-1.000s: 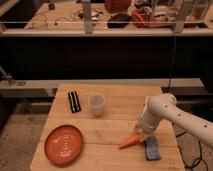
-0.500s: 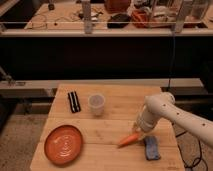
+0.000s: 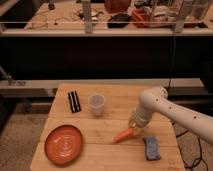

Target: Drag the pepper across the table

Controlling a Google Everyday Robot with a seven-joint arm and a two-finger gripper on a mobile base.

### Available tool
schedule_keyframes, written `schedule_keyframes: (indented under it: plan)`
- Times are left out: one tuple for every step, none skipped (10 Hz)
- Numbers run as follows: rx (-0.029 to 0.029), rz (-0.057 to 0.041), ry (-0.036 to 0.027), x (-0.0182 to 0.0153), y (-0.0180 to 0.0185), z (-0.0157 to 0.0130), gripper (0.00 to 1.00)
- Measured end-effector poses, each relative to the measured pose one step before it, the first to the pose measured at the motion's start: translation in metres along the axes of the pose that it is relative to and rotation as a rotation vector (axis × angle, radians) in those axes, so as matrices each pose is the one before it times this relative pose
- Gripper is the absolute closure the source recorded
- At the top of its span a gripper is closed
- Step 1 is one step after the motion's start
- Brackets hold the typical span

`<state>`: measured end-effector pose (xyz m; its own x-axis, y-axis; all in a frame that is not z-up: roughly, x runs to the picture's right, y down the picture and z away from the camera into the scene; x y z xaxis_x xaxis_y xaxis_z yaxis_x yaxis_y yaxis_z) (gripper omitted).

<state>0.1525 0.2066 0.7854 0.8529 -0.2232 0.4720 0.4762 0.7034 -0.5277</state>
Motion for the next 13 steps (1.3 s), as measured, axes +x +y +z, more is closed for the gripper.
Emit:
schedule_keyframes:
  plan:
    - [-0.00486,-0.00108,0.00484,-0.0005,-0.00363,0.00291,1.0]
    - [-0.00441,0.0005,0.00647,0.00031,-0.00347,0.00286,1.0]
    - [-0.00424,-0.00176,0.01078,-0.00031,-0.00414,0.00224,1.0]
    - [-0.00405,-0.00298,0.01244,-0.00067,-0.00606,0.00241,1.0]
    - [0.00054,0.00059,0.00767,0.00084,-0.00391,0.00122,1.0]
    - [-0.00147,0.00242,0.00741,0.00158,-0.003,0.00133,1.0]
    - [-0.00517,0.00441,0.01267,0.00278,-0.00544,0.00299,1.0]
    - [-0.00582,0.00129,0.00602,0.00101,-0.00279,0.00167,1.0]
    - [-0.00676,0.00141,0.00623,0.00096,-0.00384,0.0023,1.0]
    - [-0.00683,0.0063,0.00697,0.0026,-0.00481,0.00296,1.0]
    - [-0.00497,0.00785,0.00353,0.00286,-0.00345,0.00219,1.0]
    - [-0.00247,0.00905,0.00269,0.00314,-0.00403,0.00069,1.0]
    - [-0.00232,0.00864,0.00078,0.00298,-0.00334,0.00119,1.0]
